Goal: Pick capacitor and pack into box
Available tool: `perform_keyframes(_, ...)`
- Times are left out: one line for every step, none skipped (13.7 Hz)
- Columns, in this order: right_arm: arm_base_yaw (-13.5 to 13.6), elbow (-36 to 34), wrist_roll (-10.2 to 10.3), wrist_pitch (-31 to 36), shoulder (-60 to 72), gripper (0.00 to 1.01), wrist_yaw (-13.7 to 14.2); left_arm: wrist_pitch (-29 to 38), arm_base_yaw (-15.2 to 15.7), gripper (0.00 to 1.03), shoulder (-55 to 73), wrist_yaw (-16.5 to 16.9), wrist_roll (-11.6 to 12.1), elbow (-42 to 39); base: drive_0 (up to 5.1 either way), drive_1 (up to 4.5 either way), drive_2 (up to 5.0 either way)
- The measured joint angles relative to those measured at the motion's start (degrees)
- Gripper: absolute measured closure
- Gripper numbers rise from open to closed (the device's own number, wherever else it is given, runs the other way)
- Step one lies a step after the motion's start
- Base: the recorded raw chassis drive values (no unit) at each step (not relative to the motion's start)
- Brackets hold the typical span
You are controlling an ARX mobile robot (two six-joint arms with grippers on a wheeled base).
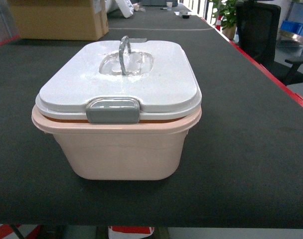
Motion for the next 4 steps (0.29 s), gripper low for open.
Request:
perform_keyframes(0.0, 0.0, 0.0, 0.0, 0.0, 0.03, 0.0, 0.0, 0.0, 0.05, 0.0, 0.0, 0.0, 0.0, 0.0, 0.0, 0.0)
perform_keyframes(0.0, 0.0, 0.0, 0.0, 0.0, 0.03, 0.0, 0.0, 0.0, 0.05, 0.0, 0.0, 0.0, 0.0, 0.0, 0.0, 0.0)
perform_keyframes(0.0, 0.0, 0.0, 0.0, 0.0, 0.03, 0.0, 0.0, 0.0, 0.05, 0.0, 0.0, 0.0, 0.0, 0.0, 0.0, 0.0)
perform_keyframes(0.0, 0.0, 0.0, 0.0, 0.0, 0.03, 0.0, 0.0, 0.0, 0.05, 0.0, 0.0, 0.0, 0.0, 0.0, 0.0, 0.0)
